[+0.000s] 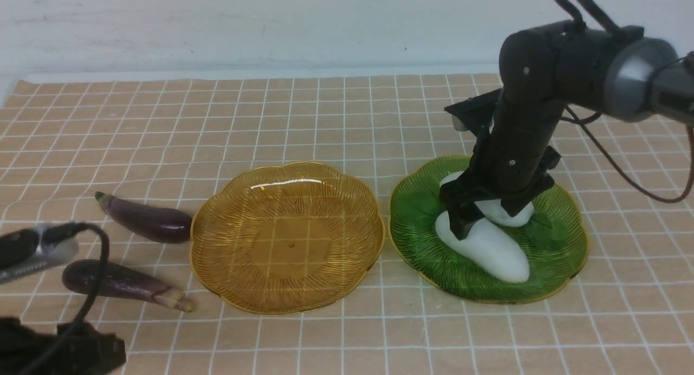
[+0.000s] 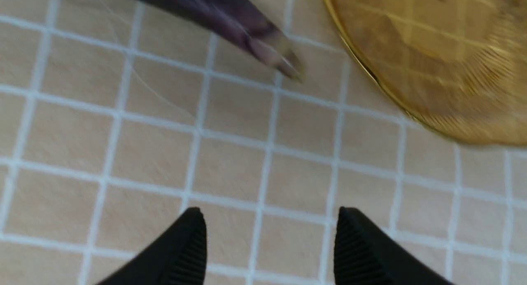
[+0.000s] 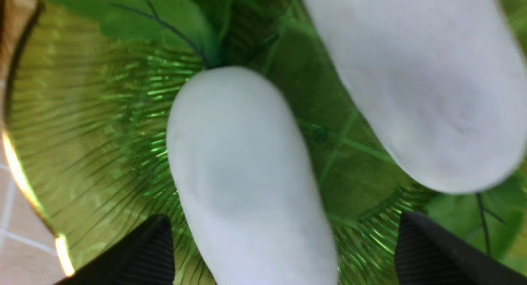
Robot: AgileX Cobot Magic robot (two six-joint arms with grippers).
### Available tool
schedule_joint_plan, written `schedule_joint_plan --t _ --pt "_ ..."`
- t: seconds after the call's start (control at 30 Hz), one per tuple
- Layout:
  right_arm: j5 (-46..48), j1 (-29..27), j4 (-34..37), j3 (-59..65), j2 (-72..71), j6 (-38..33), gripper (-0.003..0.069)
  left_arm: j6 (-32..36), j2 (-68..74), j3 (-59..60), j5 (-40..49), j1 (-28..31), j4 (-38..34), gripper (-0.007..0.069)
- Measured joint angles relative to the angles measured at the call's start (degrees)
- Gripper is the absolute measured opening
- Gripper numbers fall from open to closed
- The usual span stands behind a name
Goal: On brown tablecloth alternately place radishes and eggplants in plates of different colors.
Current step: 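Place the white radish on the plate, then pick up the eggplant and place it in the yellow plate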
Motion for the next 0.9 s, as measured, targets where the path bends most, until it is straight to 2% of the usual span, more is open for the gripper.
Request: schedule_joint_plan --t 0.17,0.37,0.73,0.9 --pt "0.0 0.0 0.5 0.0 -3.0 1.7 0.0689 -7.6 8.6 -4.7 -3.5 0.0 6.1 0.0388" --pt "0.1 0.0 5.3 0.0 -8.6 2.9 0.0676 -19.3 19.7 -8.1 -8.9 0.4 12.4 0.0388" --pt "0.5 0.0 7.7 0.0 -11.7 1.6 0.0613 -38.8 36.8 -11.7 -17.4 4.3 13.9 0.0388" --pt "0.5 0.0 7.7 0.0 -11.7 1.1 0.0594 -41.1 41.3 -13.0 -22.9 4.3 12.4 0.0388"
